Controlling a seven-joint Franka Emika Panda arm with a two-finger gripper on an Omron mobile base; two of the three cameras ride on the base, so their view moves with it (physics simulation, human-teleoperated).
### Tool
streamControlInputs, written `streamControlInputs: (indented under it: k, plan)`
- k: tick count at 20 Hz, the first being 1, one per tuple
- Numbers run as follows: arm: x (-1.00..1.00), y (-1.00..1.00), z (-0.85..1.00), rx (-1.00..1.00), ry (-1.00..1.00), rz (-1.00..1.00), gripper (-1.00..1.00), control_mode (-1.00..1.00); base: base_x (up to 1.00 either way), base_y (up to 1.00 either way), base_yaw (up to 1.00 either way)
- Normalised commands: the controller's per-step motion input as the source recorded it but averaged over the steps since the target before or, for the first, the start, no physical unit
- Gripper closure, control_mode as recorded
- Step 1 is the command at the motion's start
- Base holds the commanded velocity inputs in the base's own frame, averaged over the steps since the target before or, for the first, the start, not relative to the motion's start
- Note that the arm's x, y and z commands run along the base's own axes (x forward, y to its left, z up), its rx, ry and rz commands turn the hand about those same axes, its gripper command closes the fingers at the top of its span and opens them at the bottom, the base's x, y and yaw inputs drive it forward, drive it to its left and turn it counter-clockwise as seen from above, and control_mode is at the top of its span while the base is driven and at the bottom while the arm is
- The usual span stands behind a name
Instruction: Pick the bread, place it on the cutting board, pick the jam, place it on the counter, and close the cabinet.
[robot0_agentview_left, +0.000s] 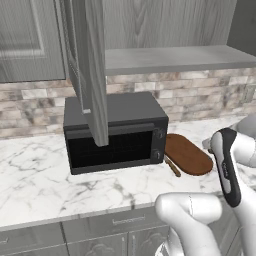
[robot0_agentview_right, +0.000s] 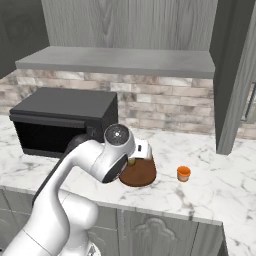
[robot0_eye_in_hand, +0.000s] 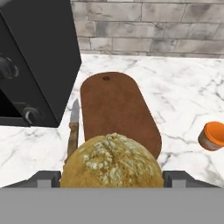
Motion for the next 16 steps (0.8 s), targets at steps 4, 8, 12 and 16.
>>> streamControlInputs:
  k: [4,8,12,16]
  plan:
    - [0.0,0.0,-0.37,0.0,0.0,0.03,1.0,-1.0,0.0,0.0,0.0]
    - [0.01,0.0,-0.36,0.0,0.0,0.02,1.0,-1.0,0.0,0.0,0.0]
    - [0.13,0.0,-0.3,0.0,0.0,0.01,1.0,-1.0,0.0,0.0,0.0]
    - [0.29,0.0,-0.23,0.0,0.0,0.0,1.0,-1.0,0.0,0.0,0.0]
